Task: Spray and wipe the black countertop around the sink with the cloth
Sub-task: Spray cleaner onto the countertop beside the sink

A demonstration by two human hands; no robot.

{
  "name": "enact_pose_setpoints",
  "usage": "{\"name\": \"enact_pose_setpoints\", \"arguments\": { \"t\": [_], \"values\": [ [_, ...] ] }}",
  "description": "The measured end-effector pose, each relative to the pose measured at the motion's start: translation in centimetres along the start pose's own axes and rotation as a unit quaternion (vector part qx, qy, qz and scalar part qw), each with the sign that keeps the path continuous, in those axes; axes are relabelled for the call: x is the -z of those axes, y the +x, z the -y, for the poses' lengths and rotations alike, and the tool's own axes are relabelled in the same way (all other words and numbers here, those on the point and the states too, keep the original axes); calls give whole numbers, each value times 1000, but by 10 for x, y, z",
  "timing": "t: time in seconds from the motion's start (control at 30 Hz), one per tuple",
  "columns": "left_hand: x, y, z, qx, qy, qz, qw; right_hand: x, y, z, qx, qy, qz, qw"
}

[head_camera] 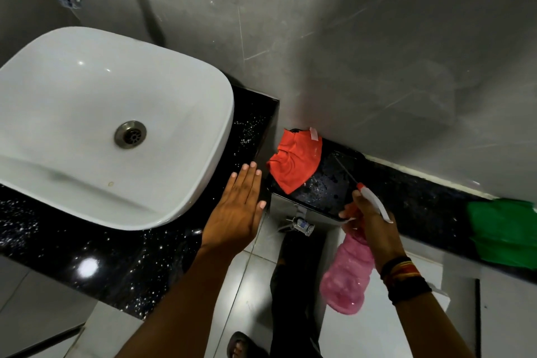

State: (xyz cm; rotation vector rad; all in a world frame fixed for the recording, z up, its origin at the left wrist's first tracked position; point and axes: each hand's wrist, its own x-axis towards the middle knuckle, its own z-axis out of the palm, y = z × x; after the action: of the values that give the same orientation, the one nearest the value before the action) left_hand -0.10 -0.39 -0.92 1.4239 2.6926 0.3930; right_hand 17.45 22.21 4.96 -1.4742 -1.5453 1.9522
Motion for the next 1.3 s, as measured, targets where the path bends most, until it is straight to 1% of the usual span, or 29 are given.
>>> {"name": "enact_pose_setpoints", "arguments": {
  "t": [0.13,0.27,0.33,0.4,0.5,0.57,0.63,0.8,0.97,1.03,1.1,1.17,1.3],
  "values": [
    [0,-1,0,-1,3,-1,1000,-4,-2,-7,19,-10,-17,1000],
    [0,0,0,2,4,0,1000,-9,-8,-18,12,-26,15,999],
    [1,0,0,1,6,0,1000,-11,-13,-23,9,-7,18,1000],
    [1,0,-1,-2,7,-3,1000,-13,-19,-29,14,-14,17,1000],
    [3,-1,-1,-4,5,-2,1000,-17,-30,-38,9,-21,43,999],
    [4,0,-1,-4,1,-4,1000,-18,-36,-42,1,-9,44,999],
    [4,-1,-1,-4,-4,-6,1000,-16,-39,-42,14,-10,45,999],
    [4,-1,-1,-6,-7,-17,1000,-9,-31,-35,30,2,-11,999],
    [2,0,0,-10,-13,-24,1000,-9,-28,-29,40,-17,-8,999],
    [1,0,0,-8,-11,-29,999,-11,-34,-33,43,-36,16,998],
    [1,-1,0,-9,-13,-34,999,-13,-40,-41,23,-48,35,998],
    [-1,-1,1,-12,-14,-40,999,-12,-43,-48,4,-37,26,999],
    [-3,-2,1,-15,-12,-44,999,-11,-41,-49,6,-9,-4,1000]
  ]
}}
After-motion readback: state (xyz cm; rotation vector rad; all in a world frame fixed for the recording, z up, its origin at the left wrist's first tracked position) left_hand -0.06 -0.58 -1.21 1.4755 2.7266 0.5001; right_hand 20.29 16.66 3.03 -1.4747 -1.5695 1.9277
